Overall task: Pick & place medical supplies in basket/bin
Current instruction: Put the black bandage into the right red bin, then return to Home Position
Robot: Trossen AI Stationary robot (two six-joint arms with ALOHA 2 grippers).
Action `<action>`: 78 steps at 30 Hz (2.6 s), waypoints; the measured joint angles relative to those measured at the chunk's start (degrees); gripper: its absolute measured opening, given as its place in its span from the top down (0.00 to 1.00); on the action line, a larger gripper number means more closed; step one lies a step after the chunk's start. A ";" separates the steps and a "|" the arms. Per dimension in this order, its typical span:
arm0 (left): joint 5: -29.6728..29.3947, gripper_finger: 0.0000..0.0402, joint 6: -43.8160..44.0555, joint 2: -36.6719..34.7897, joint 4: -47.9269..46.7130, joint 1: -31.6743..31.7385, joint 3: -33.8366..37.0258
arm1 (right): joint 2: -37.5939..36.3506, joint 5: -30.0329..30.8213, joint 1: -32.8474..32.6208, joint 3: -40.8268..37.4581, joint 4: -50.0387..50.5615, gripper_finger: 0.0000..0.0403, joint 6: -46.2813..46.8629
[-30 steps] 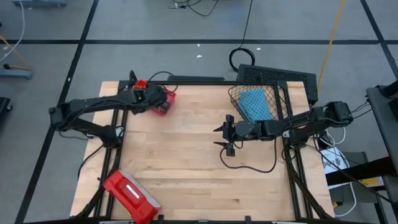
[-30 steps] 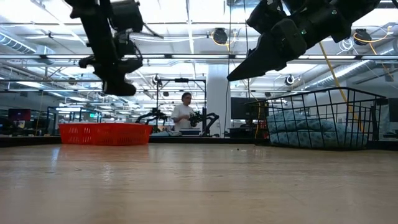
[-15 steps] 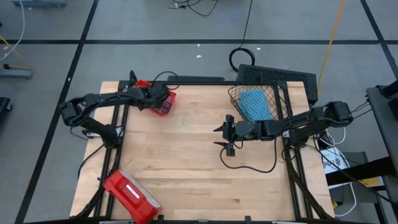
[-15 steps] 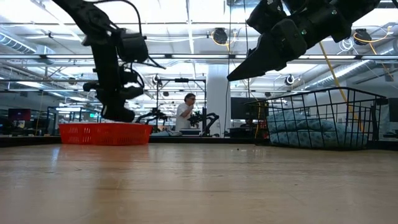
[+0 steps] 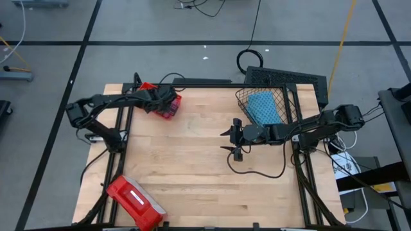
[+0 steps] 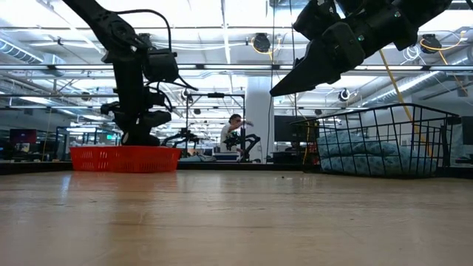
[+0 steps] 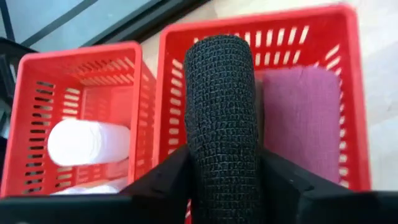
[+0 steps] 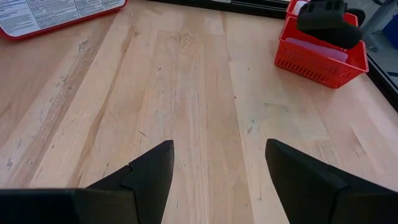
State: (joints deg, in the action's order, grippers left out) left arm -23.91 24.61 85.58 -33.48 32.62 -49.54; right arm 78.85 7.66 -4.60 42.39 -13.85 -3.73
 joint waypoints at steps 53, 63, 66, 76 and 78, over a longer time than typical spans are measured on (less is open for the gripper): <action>5.24 0.33 -18.01 -70.85 20.52 -46.05 32.28 | -57.53 2.57 -3.38 -17.89 17.01 0.40 11.88; 13.20 0.33 -24.39 -85.16 18.11 -46.14 36.34 | -60.43 -4.88 -3.39 -21.84 12.00 0.40 13.52; 14.48 0.33 -24.75 -85.21 18.44 -46.05 37.44 | -61.05 -6.29 -3.39 -21.84 11.46 0.40 12.82; 19.42 0.33 -23.08 -85.23 25.77 -46.07 44.06 | -61.11 -9.19 -3.35 -25.98 2.99 0.40 11.23; 19.96 0.33 -22.95 -85.21 28.11 -46.05 44.57 | -61.07 -10.98 -3.36 -28.92 -1.98 0.40 10.87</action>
State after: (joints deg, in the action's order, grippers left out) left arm -3.95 1.66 0.37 -5.36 -13.43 -4.97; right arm 17.78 -3.32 -7.97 13.47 -15.83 7.15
